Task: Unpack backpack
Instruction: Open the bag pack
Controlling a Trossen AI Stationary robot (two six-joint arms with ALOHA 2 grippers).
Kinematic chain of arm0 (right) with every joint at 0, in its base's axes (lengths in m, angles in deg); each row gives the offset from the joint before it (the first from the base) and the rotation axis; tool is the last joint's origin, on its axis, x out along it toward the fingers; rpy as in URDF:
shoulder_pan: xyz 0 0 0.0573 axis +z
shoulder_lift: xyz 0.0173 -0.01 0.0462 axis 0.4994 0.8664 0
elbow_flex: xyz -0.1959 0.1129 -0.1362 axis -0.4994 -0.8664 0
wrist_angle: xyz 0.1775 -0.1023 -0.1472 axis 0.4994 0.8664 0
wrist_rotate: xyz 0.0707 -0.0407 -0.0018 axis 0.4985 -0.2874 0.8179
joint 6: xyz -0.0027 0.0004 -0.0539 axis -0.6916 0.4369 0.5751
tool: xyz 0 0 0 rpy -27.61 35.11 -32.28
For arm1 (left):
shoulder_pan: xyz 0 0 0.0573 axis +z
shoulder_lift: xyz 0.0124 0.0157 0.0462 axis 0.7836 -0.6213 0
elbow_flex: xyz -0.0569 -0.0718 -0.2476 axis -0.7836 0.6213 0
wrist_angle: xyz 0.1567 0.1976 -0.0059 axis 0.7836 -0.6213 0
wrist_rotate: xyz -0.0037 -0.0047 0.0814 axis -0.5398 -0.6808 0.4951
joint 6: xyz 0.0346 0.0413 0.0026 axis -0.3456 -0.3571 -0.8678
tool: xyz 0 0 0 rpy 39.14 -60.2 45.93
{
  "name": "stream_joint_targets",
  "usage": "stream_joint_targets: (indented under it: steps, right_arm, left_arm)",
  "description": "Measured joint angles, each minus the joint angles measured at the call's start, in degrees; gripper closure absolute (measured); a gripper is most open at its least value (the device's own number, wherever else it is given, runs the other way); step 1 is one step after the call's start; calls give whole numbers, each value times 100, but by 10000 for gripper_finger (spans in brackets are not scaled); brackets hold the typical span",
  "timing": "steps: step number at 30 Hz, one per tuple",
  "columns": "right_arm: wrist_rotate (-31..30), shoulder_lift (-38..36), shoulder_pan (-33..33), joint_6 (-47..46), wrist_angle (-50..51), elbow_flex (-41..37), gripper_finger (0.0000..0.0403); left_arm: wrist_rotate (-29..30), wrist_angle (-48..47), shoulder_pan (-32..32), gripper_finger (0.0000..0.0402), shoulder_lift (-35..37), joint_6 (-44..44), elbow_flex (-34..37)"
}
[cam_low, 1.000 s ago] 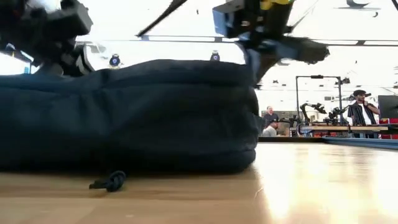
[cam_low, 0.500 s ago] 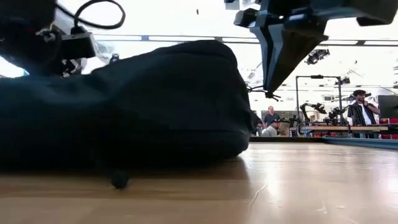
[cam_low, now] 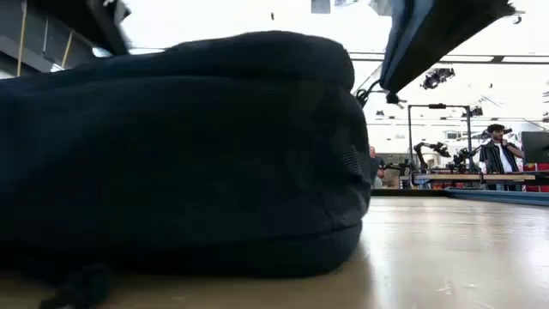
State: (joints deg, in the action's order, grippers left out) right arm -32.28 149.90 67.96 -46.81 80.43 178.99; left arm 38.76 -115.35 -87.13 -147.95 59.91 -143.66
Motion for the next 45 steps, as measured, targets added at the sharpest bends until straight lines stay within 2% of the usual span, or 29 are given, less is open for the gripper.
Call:
stream_joint_targets:
  steps: [2, 7, 11, 14, 18, 26, 29, 31, 33, 38, 39, 45]
  right_arm:
    - [-175, 5, 117, -151, -136, 0, 403]
    - [-617, 7, 290, -210, -392, 0, 403]
    - [-732, 7, 310, -269, -448, 0, 403]
    - [-738, 7, 306, -301, -456, 0, 403]
    - [-730, 9, 306, -347, -469, 0, 403]
    - [-694, 9, 357, -364, -588, 0, 403]
    - [-675, 9, 395, -372, -612, 0, 403]
    - [-663, 9, 429, -451, -612, 0, 403]
    - [-609, 9, 464, -525, -615, 0, 403]
    - [-583, 80, 572, -765, -665, 0, 403]
    - [-581, 122, 592, -798, -698, 0, 403]
    - [-601, 536, 716, -769, -1333, 0, 403]
  left_arm:
    - [-357, 1135, 178, 257, -38, -965, -4]
    - [-2220, 3380, 907, 256, -615, -2728, -9]
    - [-3165, 4130, 1459, 256, -1311, -3247, -7]
    - [-3680, 4232, 1804, 254, -1799, -3370, -100]
    - [-3903, 4331, 2051, 233, -2354, -3468, -486]
    - [-4056, 4143, 2181, 157, -3245, -3644, -1241]
    - [-4055, 3833, 2183, 150, -3408, -3840, -1352]
    - [-4038, 3724, 2165, 165, -3408, -4028, -1370]
    - [-4036, 3693, 2138, 202, -3395, -4259, -1373]
    - [-4152, 3558, 2109, 360, -3262, -4440, -1370]
    - [-4173, 3524, 2109, 379, -3229, -4430, -1370]
    - [-4054, 3336, 2124, 395, -2973, -4420, -1364]
